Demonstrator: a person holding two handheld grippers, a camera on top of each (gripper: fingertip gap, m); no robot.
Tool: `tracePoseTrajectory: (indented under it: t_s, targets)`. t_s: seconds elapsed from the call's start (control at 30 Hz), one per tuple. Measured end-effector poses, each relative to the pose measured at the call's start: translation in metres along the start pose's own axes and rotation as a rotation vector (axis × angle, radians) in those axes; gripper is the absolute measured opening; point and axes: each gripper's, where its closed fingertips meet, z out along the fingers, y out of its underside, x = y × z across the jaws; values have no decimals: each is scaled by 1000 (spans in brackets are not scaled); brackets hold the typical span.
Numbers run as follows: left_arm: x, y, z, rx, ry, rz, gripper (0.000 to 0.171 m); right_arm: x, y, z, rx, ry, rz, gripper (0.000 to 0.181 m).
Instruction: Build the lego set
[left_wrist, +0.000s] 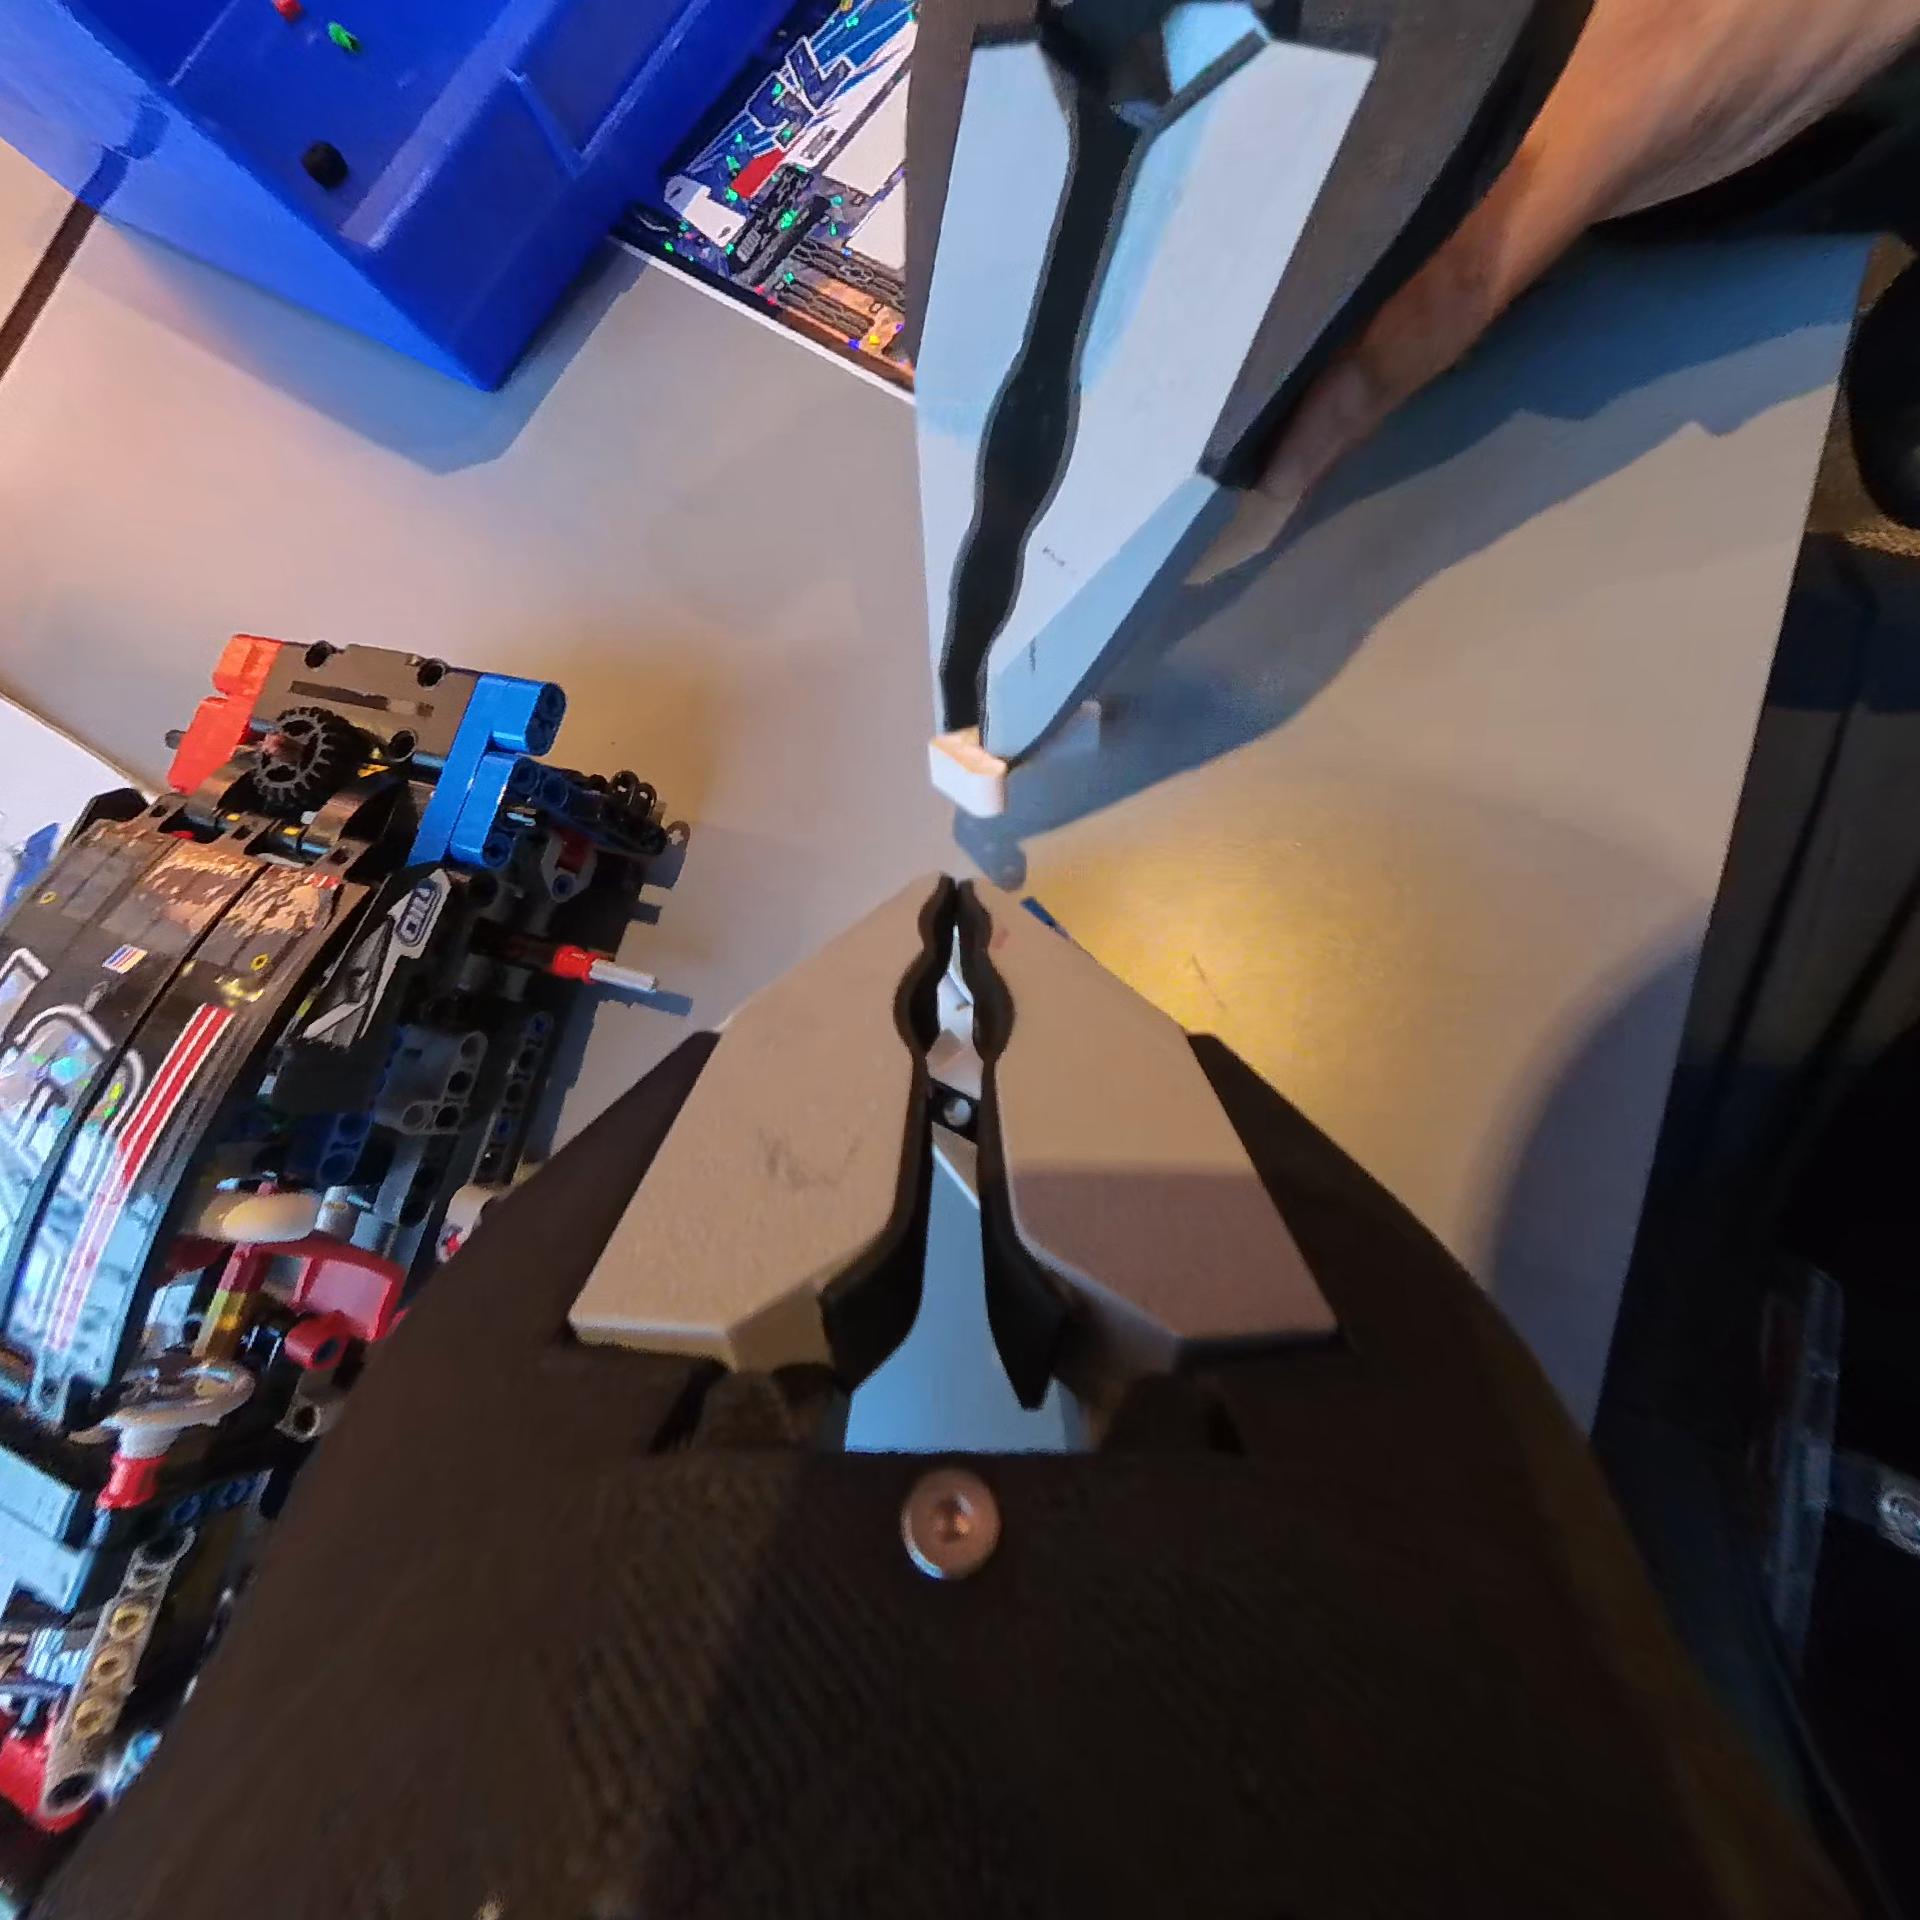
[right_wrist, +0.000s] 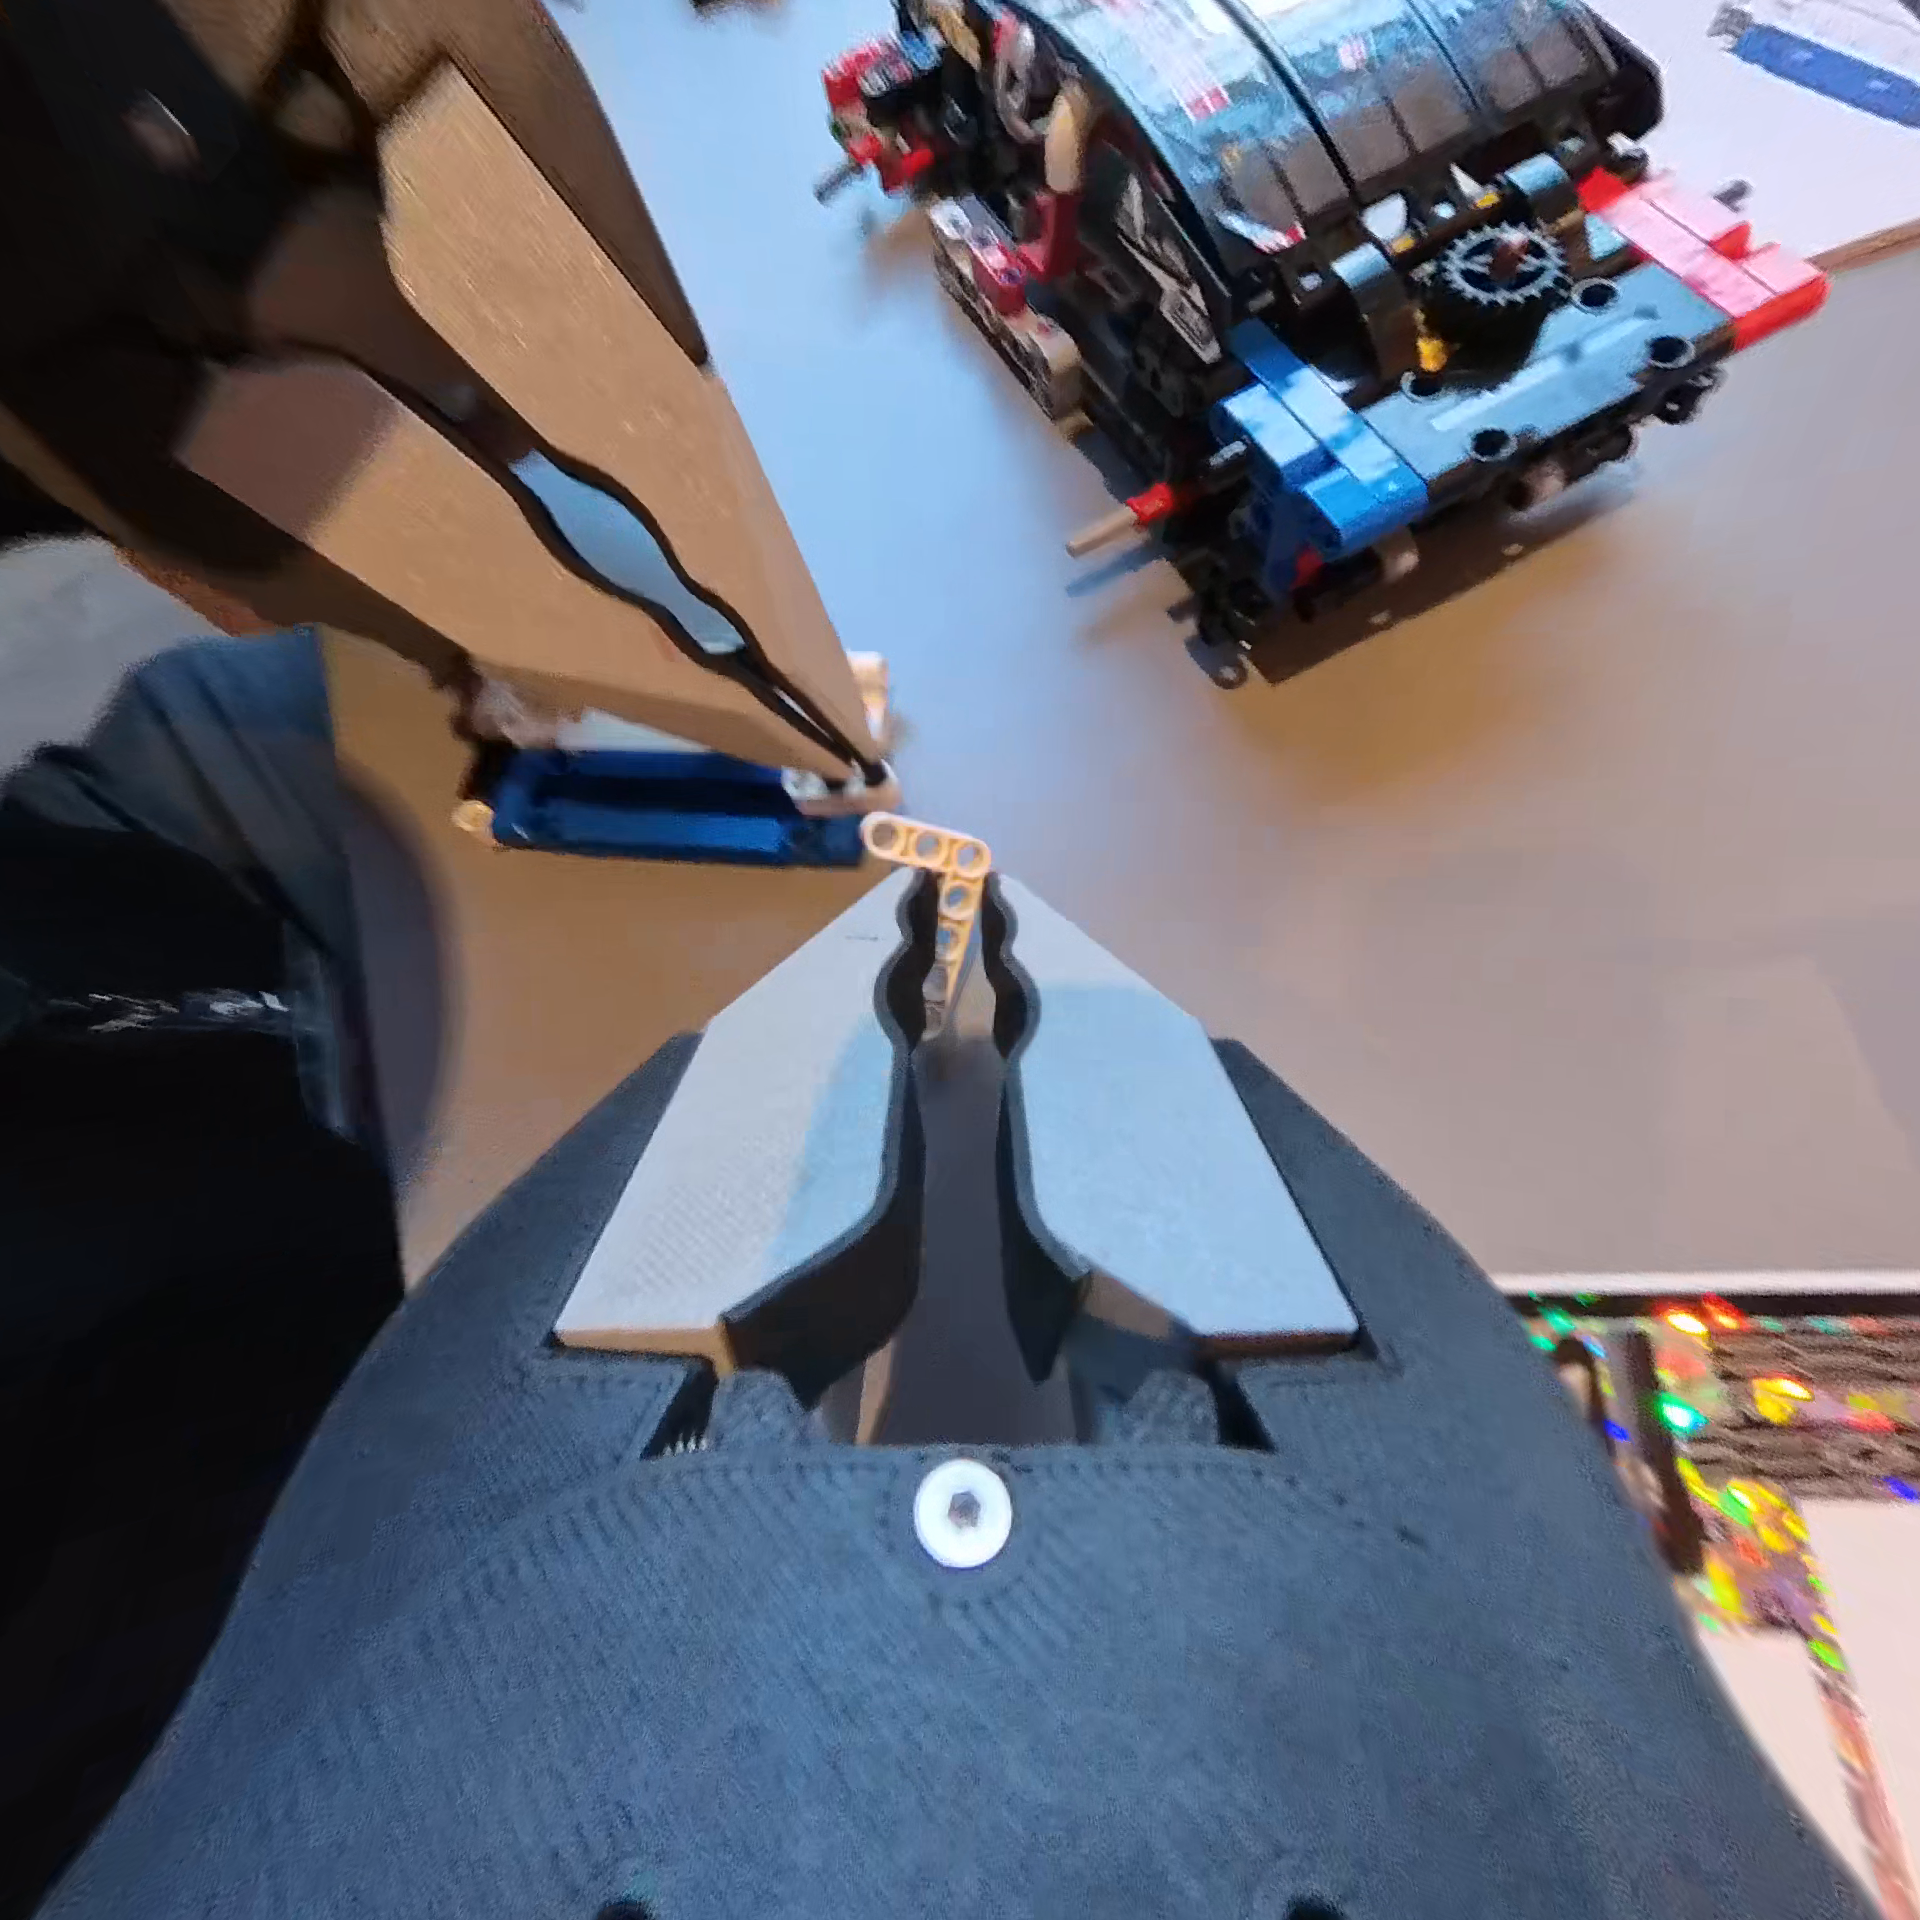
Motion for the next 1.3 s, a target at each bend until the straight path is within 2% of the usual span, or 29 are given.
tracePoseTrajectory:
  t_s: [0.03, 0.1, 0.23, 0.33, 0.57, 0.7, 0.87, 0.97, 1.13, 1.3]
  targets:
    - [-1, 1, -3, -3, 1, -5, 0, 4, 3, -1, -29, 36, -23, 6]
    - [-2, 1, -9, -9, 17, -30, 11, 10, 9, -1, -80, 96, -72, 6]
    - [-6, 2, -20, -8, 35, -66, 23, 9, 15, 4, -128, 119, -120, 7]
    - [-10, 9, -20, -32, 40, -70, 26, 8, 17, 5, -133, 118, -134, 10]
    - [-13, 24, -22, -53, 105, -80, 38, 4, 8, -2, -69, 135, -83, 33]
    - [-11, 31, -13, -59, 193, -104, 48, 8, 9, 6, -83, 229, -41, 34]
    - [0, 33, -7, -47, 276, -190, 45, 10, 12, 12, -98, 322, -14, 33]
    - [1, 32, -5, -43, 249, -248, 40, 11, 12, 12, -86, 351, -10, 22]
    - [0, 30, -2, -17, 146, -380, 38, 6, 12, 13, -86, 327, -50, 21]
    - [1, 30, -3, -2, 112, -425, 38, -2, 8, 15, -82, 251, -262, 21]
